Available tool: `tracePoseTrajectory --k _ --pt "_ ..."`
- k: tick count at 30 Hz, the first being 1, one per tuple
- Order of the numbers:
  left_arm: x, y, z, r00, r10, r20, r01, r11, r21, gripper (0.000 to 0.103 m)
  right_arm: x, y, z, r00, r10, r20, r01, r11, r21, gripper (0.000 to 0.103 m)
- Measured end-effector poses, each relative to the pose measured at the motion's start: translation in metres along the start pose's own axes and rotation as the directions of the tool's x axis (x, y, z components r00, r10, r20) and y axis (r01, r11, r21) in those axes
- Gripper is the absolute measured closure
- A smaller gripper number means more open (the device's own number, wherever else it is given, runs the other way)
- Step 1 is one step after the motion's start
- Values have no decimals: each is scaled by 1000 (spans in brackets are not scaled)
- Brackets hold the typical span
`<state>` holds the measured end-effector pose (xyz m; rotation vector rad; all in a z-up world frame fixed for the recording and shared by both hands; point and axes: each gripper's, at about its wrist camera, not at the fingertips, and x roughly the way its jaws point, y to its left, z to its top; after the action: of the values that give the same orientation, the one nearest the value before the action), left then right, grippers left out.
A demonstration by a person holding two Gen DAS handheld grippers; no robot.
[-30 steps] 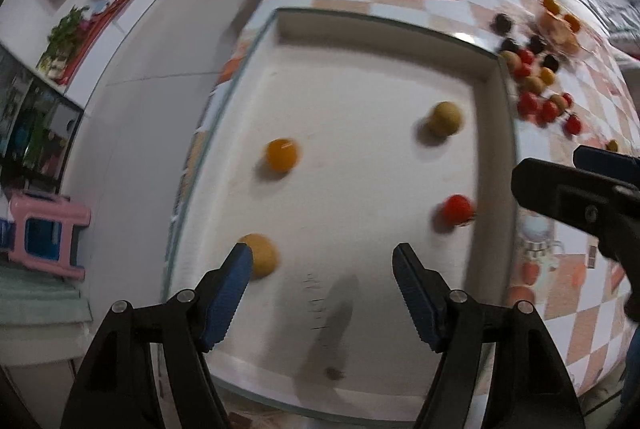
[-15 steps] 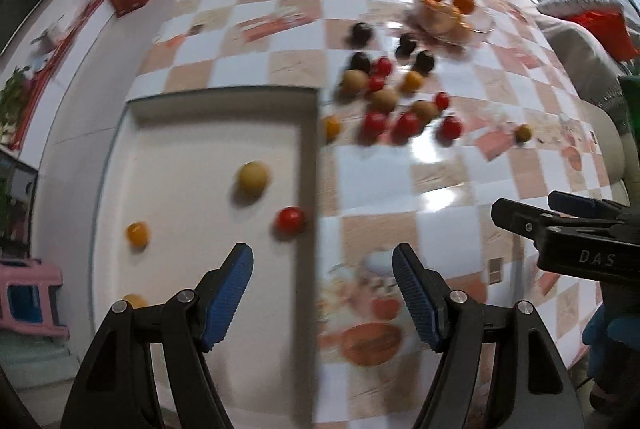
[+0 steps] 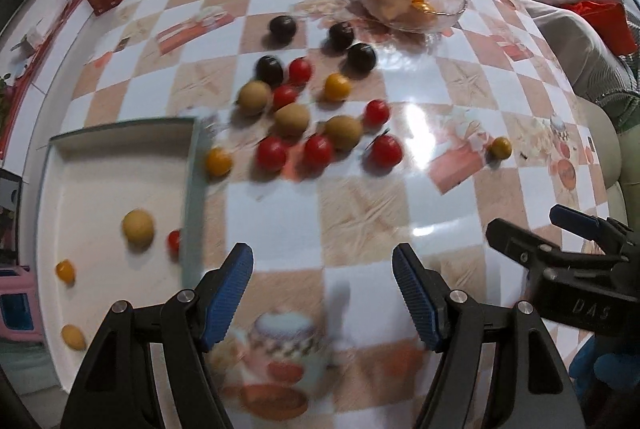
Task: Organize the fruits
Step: 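Return to the table, grasp a red tomato with the left tool while the right grasps a yellow tomato, then carry both tomatoes over the white tray and open both tools to release them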
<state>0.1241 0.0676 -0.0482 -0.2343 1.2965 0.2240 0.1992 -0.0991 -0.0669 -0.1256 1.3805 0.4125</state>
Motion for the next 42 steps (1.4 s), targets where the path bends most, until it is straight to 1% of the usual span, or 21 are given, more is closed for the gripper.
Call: tracePoseTrajectory --k 2,5,8,9,10,12,13,14,16,17,19,20,22,23,24,25,26,29,33,42 --pt "6 -8 7 1000 -4 5 4 1000 6 30 2 -2 6 1000 -6 9 6 1000 -27 3" --pt "14 -15 17 1000 -12 5 12 1000 3 30 7 -7 16 1000 -19 25 20 997 -68 9" --pt "25 -20 26 1000 -16 -3 16 1000 -11 30 14 -11 25 1000 -9 22 11 995 -102 23" --pt "28 -22 28 1000 -18 -4 18 1000 -14 30 17 -10 27 1000 -9 21 12 993 -120 32" --pt "31 -24 30 1000 -21 -6 21 1000 -17 30 20 -10 29 1000 -11 20 14 991 -134 38" --pt "35 -29 34 1000 -19 -5 19 1000 -14 30 23 -9 33 999 -8 31 13 987 -163 40" --pt "38 -32 36 1000 -15 -6 15 1000 -11 31 23 -8 36 999 -1 38 8 984 -180 42" --pt "40 -34 38 1000 -15 -7 15 1000 -12 38 24 -6 39 999 -3 42 11 981 -192 43" --pt "47 -37 42 1000 -15 -22 15 1000 -17 44 26 -4 43 999 -3 49 13 977 -212 47" --pt "49 -38 43 1000 -12 -25 11 1000 -23 44 26 -4 44 999 -5 52 16 975 -223 48" --pt "52 -41 46 1000 7 -16 -8 1000 -28 44 25 -3 45 999 3 54 10 971 -241 54" --pt "53 -43 47 1000 17 -14 -18 999 -27 46 26 -2 46 999 6 54 8 968 -251 57" --pt "54 -46 50 999 32 -7 -33 999 -28 52 26 1 48 998 5 58 11 962 -271 71" --pt "55 -47 51 999 38 -5 -38 999 -27 53 26 1 48 998 9 60 8 961 -275 74" --pt "55 -48 52 999 40 1 -40 999 -28 55 26 1 49 998 12 61 5 963 -271 78" --pt "55 -50 52 999 45 7 -44 999 -24 66 26 -2 49 998 17 60 -1 965 -263 79" --pt "54 -51 53 999 48 13 -48 999 -18 75 26 -4 49 998 31 57 -16 968 -249 79" --pt "54 -50 54 999 34 15 -33 999 -26 79 24 -9 49 997 53 50 -41 975 -217 79" --pt "51 -41 50 1000 -2 7 2 999 -47 79 20 -15 43 996 72 47 -62 981 -185 79" --pt "30 -27 30 1000 -26 7 26 999 -28 79 12 -18 29 994 110 31 -105 986 -130 79"
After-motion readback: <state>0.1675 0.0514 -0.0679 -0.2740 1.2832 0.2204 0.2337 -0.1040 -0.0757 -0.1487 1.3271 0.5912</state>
